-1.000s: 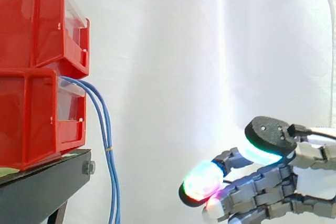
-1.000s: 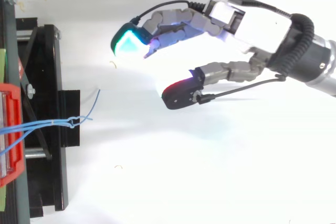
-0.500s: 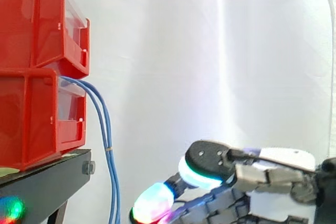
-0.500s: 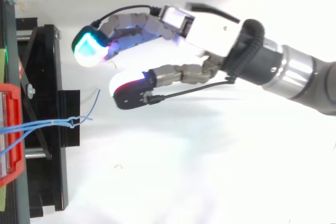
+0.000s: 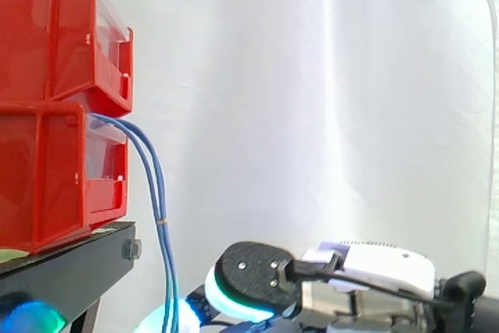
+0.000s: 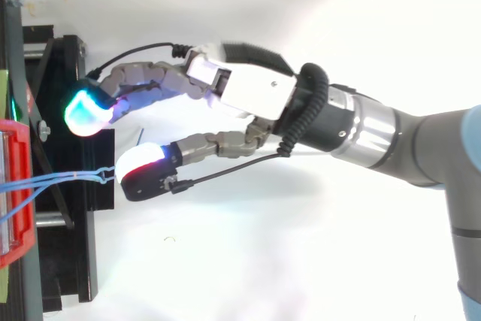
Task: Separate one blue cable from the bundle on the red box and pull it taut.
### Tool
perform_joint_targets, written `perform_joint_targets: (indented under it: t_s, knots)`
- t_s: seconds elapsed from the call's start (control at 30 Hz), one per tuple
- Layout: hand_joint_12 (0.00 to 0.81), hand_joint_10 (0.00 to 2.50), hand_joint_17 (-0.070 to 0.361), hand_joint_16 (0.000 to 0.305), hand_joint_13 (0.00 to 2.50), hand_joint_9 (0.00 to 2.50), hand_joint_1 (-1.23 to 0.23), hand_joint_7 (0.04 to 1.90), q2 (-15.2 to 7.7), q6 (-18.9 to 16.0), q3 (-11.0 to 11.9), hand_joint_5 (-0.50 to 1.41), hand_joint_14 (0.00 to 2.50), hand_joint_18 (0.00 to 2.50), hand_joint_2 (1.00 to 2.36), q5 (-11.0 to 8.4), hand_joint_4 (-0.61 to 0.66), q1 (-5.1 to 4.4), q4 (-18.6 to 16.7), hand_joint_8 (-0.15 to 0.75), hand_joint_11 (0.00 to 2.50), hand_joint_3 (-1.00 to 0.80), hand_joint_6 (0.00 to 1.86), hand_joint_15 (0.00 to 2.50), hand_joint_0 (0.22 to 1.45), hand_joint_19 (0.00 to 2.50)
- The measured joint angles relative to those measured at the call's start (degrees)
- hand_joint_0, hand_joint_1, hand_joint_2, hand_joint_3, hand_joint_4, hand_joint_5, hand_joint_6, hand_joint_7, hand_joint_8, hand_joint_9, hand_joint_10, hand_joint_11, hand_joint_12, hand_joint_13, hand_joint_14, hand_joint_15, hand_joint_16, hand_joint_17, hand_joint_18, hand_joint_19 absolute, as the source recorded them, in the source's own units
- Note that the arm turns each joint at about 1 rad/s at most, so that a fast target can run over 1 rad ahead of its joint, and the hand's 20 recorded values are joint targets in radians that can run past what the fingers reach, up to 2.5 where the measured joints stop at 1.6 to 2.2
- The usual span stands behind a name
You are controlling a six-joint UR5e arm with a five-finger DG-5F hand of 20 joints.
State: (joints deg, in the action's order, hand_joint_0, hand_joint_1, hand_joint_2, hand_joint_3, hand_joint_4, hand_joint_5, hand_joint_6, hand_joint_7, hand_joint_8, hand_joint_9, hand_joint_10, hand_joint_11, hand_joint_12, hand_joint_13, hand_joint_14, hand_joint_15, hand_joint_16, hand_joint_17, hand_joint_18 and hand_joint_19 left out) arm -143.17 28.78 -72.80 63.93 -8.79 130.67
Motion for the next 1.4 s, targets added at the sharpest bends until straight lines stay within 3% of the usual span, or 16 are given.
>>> perform_joint_targets:
  t_s: [0.17, 0.63, 0.83, 1.0, 1.2, 1.33, 1.4]
  knots:
    - [0.319, 0.01, 0.101, 0.045, 0.56, 0.76, -0.59, 0.76, -3.35, -2.99, 2.91, -0.17, 0.01, 0.59, 1.0, 0.45, 0.25, 0.02, -2.85, 0.304, 0.33, -0.48, 0.5, 0.2, 0.56, 0.36]
    - [0.318, 0.01, 0.1, 0.044, 0.57, 0.77, -0.59, 0.9, -3.91, -4.42, 4.06, -0.14, 0.01, 0.6, 1.0, 0.81, 0.29, -0.39, -3.73, 0.307, 0.33, -0.48, 0.5, 0.21, 0.56, 0.36]
    - [0.317, 0.01, 0.1, 0.044, 0.57, 0.77, -0.59, 1.04, -3.67, -6.96, 4.09, -0.12, 0.01, 0.6, 1.0, 0.88, 0.28, -0.33, -3.84, 0.305, 0.34, -0.48, 0.5, 0.21, 0.56, 0.36]
    - [0.318, 0.01, 0.099, 0.044, 0.58, 0.77, -0.59, 1.15, -3.27, -9.74, 4.08, -0.1, 0.01, 0.6, 1.0, 2.59, 0.24, -0.2, -3.43, 0.306, 0.35, -0.48, 0.5, 0.22, 0.56, 0.37]
    - [0.319, 0.01, 0.099, 0.044, 0.62, 0.79, -0.61, 1.27, -2.05, -10.4, 4.07, -0.09, 0.01, 0.63, 1.0, 3.9, 0.18, 0.15, -2.88, 0.308, 0.37, -0.47, 0.52, 0.23, 0.57, 0.38]
    - [0.318, 0.01, 0.098, 0.043, 0.63, 0.8, -0.65, 1.16, -0.29, -10.18, 3.69, -0.11, 0.01, 0.65, 1.01, 4.4, 0.16, 0.48, -0.69, 0.308, 0.38, -0.41, 0.62, 0.24, 0.6, 0.38]
    - [0.321, 0.01, 0.098, 0.043, 0.64, 0.8, -0.65, 0.96, 0.77, -9.76, 3.19, -0.15, 0.01, 0.66, 1.01, 4.65, 0.12, 0.49, 1.14, 0.304, 0.41, -0.28, 0.78, 0.25, 0.6, 0.39]
